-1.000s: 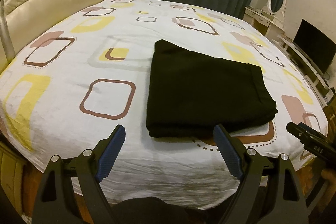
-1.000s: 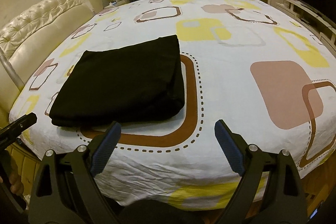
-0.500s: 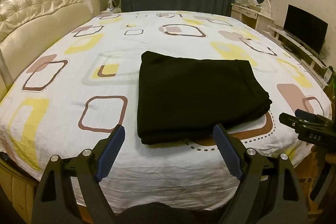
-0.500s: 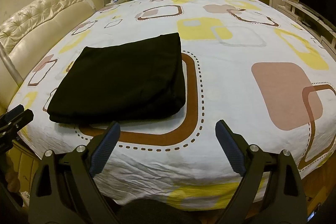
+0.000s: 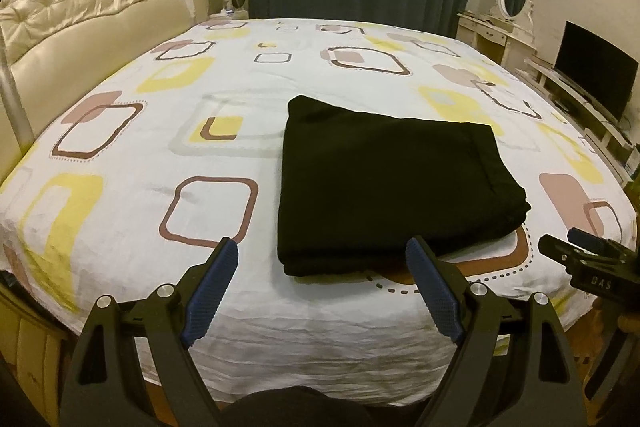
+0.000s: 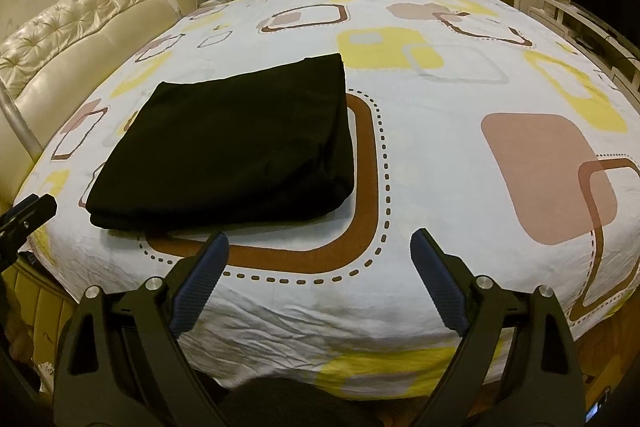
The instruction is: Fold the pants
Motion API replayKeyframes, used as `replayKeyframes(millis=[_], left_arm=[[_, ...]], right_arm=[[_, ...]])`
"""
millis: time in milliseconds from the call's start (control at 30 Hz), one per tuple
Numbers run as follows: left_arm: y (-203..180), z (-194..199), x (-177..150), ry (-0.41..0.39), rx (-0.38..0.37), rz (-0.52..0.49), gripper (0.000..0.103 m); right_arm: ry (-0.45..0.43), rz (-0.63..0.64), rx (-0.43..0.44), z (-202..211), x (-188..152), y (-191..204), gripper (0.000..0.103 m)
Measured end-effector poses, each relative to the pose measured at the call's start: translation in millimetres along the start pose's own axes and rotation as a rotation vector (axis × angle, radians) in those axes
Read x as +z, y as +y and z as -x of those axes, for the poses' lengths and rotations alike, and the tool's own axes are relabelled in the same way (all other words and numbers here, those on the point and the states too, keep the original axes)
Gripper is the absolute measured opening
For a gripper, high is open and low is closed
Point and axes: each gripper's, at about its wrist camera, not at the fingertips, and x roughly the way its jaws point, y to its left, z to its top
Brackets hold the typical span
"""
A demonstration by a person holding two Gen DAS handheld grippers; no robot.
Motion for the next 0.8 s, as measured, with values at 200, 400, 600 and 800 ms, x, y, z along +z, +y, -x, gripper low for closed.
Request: replayKeyframes(millis=[200,400,600,800], left_arm=[[5.7,-2.2,-0.1,0.014,0.019,0.031,0.085],[9.0,-2.6,0.2,0.018,0.045,0.036,0.085],[9.4,-3.3,1.0,0.023,0.055,0.031,0.085],[9.2,-3.0,0.7,0.026,0.066,0.034,0.085]], right_arm=[[0.011,-0.001,0.003,-2.2,-1.0,0.2,0.092],[0.013,0.005,0.003,-3.3,-1.6,1.4,0.092],[0.022,0.008,0.007,-4.7,-3.2,3.2,0.092],[0.024,0.011,0.010,-5.5,-4.2,4.0,0.092]])
